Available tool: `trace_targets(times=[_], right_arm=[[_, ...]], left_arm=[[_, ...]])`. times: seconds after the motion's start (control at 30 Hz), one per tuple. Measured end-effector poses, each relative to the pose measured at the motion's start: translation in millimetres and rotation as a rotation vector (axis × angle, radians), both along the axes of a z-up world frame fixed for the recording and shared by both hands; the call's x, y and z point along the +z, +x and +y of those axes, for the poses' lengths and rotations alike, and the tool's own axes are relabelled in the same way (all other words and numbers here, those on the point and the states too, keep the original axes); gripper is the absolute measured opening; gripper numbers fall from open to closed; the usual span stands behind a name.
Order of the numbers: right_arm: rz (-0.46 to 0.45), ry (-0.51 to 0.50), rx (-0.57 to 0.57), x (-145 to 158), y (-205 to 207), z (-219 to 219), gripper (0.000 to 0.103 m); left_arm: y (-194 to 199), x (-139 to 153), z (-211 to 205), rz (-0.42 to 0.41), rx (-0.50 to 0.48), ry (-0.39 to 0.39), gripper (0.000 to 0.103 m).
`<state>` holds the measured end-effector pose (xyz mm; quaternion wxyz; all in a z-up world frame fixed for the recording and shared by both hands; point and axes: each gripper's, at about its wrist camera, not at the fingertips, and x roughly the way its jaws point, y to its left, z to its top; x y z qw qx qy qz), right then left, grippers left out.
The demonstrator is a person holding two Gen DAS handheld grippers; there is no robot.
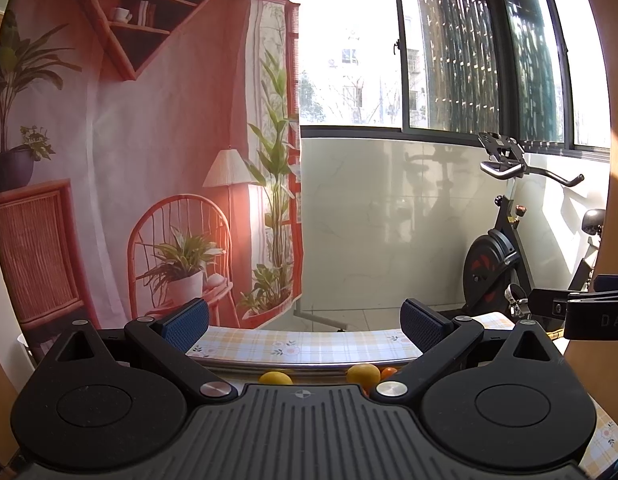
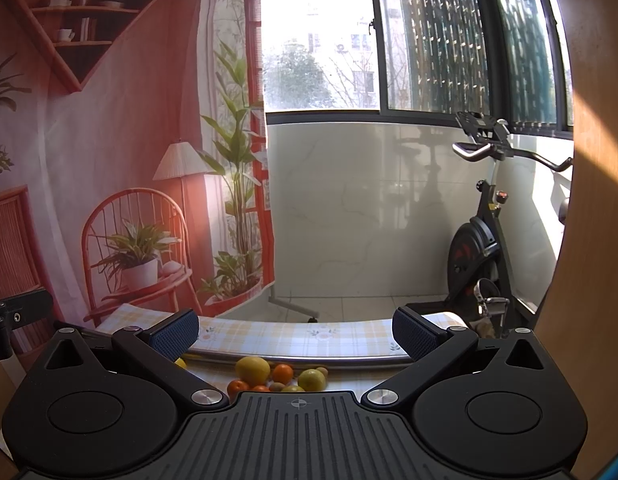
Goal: Organize fruits
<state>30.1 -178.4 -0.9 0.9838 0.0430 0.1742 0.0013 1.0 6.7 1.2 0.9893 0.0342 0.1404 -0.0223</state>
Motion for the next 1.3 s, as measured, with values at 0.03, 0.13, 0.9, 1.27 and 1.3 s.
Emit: trace_targets(times=[0.03, 0.13, 0.9, 1.27, 1.3], right_arm=[[0.000, 0.000, 0.000, 0.0, -0.1, 0.0, 0.103], [0.000, 0.000, 0.000, 0.2, -0.5, 0.0, 0.103], [-0.002, 0.001, 0.000, 0.0, 0.6, 1.4, 0.103], [-0.002, 0.002, 0.000, -1.0, 1.5, 1.7, 0.103], [-0.002, 0.002, 0.000, -1.1, 1.4, 1.6, 0.103]], left_arm=[[0.0, 0.0, 0.2, 0.000, -0.001, 0.000, 0.103], [0.1, -0.4, 0.9, 0.000, -0.004, -0.001, 0.103], [1.7, -0.8, 3.3, 0.004, -0.019, -0.003, 0.103], [3.3, -0.7, 4.3, 0.009, -0.024, -0.006, 0.103], [3.4, -0.8, 4.2, 0.009, -0.025, -0.007, 0.103]])
